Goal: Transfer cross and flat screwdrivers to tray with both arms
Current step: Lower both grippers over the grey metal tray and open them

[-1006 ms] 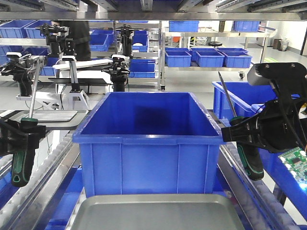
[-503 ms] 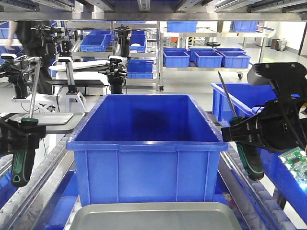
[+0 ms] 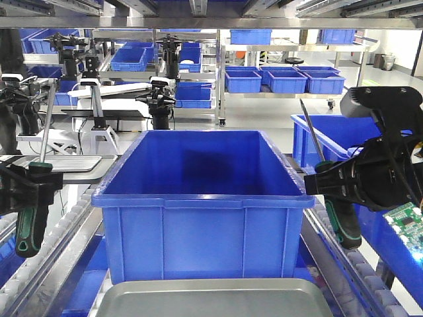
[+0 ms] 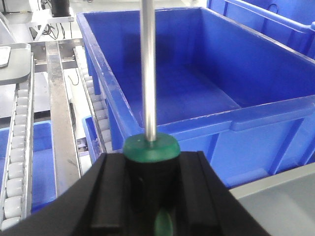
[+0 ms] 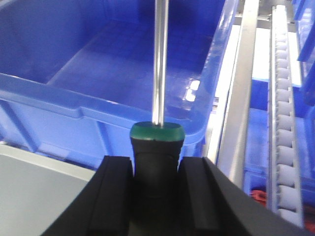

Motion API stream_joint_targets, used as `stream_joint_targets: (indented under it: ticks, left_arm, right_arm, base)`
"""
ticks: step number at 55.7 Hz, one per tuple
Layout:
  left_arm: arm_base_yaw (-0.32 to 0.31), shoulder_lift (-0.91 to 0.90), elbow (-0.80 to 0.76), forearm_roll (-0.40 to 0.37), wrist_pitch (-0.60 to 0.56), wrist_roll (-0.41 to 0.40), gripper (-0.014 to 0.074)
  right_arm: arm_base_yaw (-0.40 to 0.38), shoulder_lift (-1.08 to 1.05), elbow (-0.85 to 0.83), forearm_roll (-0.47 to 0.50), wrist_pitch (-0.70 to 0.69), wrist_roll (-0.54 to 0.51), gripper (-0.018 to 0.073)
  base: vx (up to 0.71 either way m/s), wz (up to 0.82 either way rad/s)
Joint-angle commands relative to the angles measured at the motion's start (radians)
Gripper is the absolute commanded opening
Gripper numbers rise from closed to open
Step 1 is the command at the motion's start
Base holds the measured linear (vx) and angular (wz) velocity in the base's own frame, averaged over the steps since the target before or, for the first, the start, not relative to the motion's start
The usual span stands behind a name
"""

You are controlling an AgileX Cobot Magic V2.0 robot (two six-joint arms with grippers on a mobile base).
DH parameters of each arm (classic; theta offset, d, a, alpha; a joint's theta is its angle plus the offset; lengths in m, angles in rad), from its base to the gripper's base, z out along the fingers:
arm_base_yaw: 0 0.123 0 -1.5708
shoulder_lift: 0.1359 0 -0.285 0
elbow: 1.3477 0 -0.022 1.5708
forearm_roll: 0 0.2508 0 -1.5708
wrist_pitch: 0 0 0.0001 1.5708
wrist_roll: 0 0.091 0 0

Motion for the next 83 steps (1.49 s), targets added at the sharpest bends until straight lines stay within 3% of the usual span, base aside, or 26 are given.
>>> stream_joint_targets:
  ticks: [1,8,15,27,43,53,55,67,74,83]
  left_arm:
    - [-0.004,-0.020,-0.027,-0.090,-0.075,-0.010,0.0003]
    - [-0.011,-0.005,-0.026,-0.193,0.016,0.012,0.0003]
    - [-0.070,0.041,0.013,-0.211,0.102,0.026,0.0003]
    - [-0.204,0.106,0.109,-0.290,0.091,0.026,0.0003]
    - [-0.253,0.219,0.111,-0.320,0.079,0.025,0.0028]
    - [-0.253,0.275,0.111,-0.353,0.103,0.025,0.0151]
    - [-0.253,0.290,0.111,-0.353,0.108,0.025,0.0234]
    - [-0.253,0.296,0.111,-0.353,0.129,0.025,0.0491]
    - [-0.252,0.289,0.110,-0.352,0.146,0.026,0.0551]
    - [-0.252,0.213,0.108,-0.349,0.088,0.061,0.0552]
  right_arm:
    - [-0.002,-0.031,-0.031,0.057,-0.027,-0.005,-0.0008]
    - [0.027,-0.031,0.037,0.112,0.021,-0.004,-0.0008]
    - [0.091,-0.034,0.151,0.155,-0.043,0.025,-0.0008]
    - [0.221,-0.028,0.283,0.185,-0.162,0.033,-0.0008]
    - [0.226,0.035,0.294,0.198,-0.117,0.075,0.0033]
    - [0.226,0.079,0.294,0.198,-0.060,0.076,0.0158]
    - [0.226,0.087,0.294,0.198,-0.058,0.076,0.0224]
    - [0.226,0.089,0.294,0.198,-0.071,0.078,0.0460]
    - [0.226,0.082,0.292,0.198,-0.100,0.078,0.0537]
    - [0.226,0.020,0.292,0.199,-0.161,0.078,0.0544]
  base:
    - [0.00,0.00]
    - [0.00,0.00]
    - [0.00,0.00]
    - [0.00,0.00]
    - [0.00,0.00]
    - [0.00,0.00]
    - [0.00,0.00]
    - [0.00,0.00]
    - [0.00,0.00]
    - [0.00,0.00]
